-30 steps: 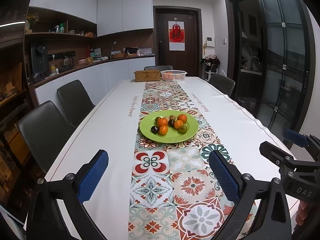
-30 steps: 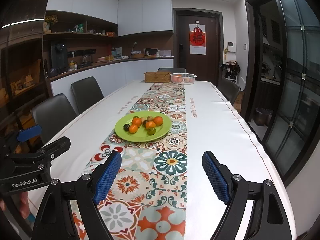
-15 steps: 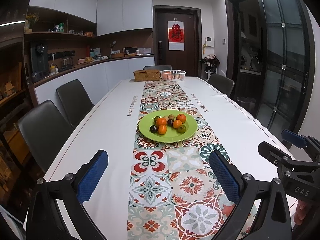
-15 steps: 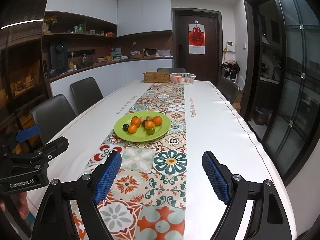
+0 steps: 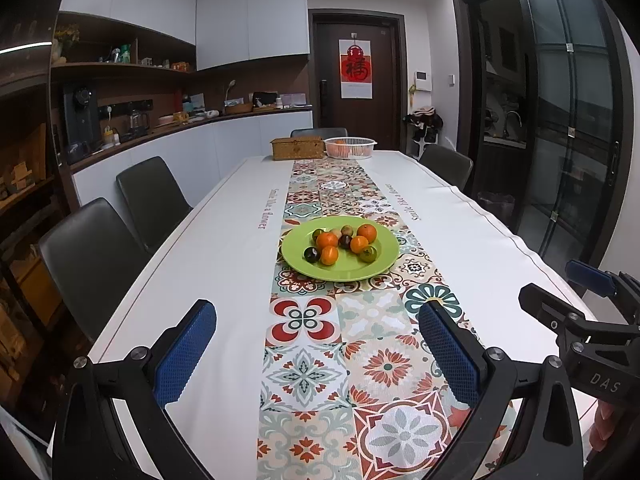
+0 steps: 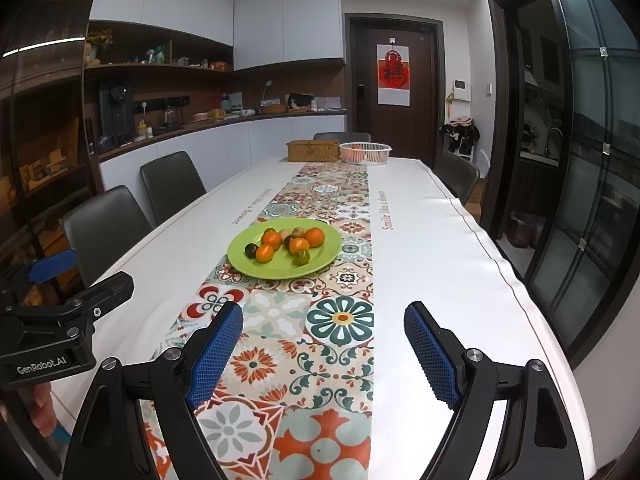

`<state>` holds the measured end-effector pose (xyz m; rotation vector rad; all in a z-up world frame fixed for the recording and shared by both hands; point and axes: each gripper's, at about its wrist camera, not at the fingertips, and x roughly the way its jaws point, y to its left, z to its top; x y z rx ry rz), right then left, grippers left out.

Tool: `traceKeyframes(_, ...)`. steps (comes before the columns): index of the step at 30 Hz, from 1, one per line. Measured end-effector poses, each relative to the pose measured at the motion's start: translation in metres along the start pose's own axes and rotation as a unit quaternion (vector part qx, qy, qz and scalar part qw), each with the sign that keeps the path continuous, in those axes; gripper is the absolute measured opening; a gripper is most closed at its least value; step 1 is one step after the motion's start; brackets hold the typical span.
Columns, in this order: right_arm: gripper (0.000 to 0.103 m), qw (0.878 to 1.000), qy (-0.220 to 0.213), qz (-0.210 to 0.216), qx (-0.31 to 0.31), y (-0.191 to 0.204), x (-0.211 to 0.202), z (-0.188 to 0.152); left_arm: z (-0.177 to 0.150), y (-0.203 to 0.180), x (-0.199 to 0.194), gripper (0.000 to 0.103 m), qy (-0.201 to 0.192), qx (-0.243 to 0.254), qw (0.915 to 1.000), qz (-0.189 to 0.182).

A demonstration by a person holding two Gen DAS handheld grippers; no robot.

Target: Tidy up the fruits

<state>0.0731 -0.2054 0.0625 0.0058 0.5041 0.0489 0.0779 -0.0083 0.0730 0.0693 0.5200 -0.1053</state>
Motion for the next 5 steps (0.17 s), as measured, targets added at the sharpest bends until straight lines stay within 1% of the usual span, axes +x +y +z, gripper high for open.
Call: traceKeyframes(5,0.084,1.0,0.003,-0.001,0.002,-0.002,0.0023,-0.0025,-0.0016,0.0,0.0026,0.103,0.004,-0.001,1.0,0.001)
